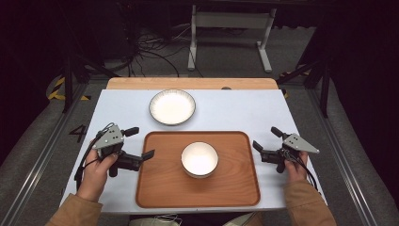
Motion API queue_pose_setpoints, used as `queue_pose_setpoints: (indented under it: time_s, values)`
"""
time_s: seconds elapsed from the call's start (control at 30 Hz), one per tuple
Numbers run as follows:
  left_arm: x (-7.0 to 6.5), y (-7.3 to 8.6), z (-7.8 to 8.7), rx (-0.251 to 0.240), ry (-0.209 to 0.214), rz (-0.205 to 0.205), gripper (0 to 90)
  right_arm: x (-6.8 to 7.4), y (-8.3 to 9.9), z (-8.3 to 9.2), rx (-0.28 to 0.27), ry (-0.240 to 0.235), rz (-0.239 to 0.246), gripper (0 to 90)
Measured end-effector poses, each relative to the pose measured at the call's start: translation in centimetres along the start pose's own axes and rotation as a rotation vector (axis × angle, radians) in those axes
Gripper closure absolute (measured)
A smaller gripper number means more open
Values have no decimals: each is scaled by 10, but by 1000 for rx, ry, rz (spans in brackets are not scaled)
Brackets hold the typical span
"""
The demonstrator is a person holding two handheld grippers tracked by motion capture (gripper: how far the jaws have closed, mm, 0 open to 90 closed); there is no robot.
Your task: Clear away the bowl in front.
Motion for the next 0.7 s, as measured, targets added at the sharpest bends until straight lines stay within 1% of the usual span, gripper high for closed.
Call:
queue_pose_setpoints:
  time_s: [0.03, 0.1, 0.2, 0.27, 0.33, 0.47, 0.5, 0.53, 0.6, 0.7]
  values:
    - [2, 3, 2, -5, -3, 8, 14, 0, 0, 0, 0, -1, 1, 25]
    - [6, 7, 6, -23, -21, 8, 6, 0, 0, 0, -1, -1, 0, 25]
    - [10, 13, 11, -44, -29, 22, 6, 0, 0, 0, -3, 0, 1, 25]
    - [13, 18, 13, -50, -32, 22, 5, 0, 0, 0, -4, 0, 2, 25]
    - [15, 25, 16, -47, -37, 31, 5, 0, 0, 1, -5, -1, 1, 25]
    - [20, 39, 20, -48, -59, 31, 5, 0, 0, 1, -6, -1, 3, 25]
    - [20, 39, 20, -48, -59, 31, 4, 0, 0, 1, -6, -1, 3, 26]
    - [23, 45, 22, -59, -70, 25, 5, 0, 0, 1, -6, -1, 3, 26]
    - [25, 50, 24, -69, -77, 32, 5, 0, 0, 1, -6, -3, 3, 27]
    - [27, 54, 25, -75, -76, 32, 5, 0, 0, 1, -7, -3, 4, 26]
Point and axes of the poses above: each handheld gripper's, and its own axes: z roughly backward along the jaws, y roughly out of its underside, x roughly to its left, the point moved 6 cm from there along -z, roughly forward along the jaws, and after that the axes turned 9 degrees about -x, right-handed, at the moved point
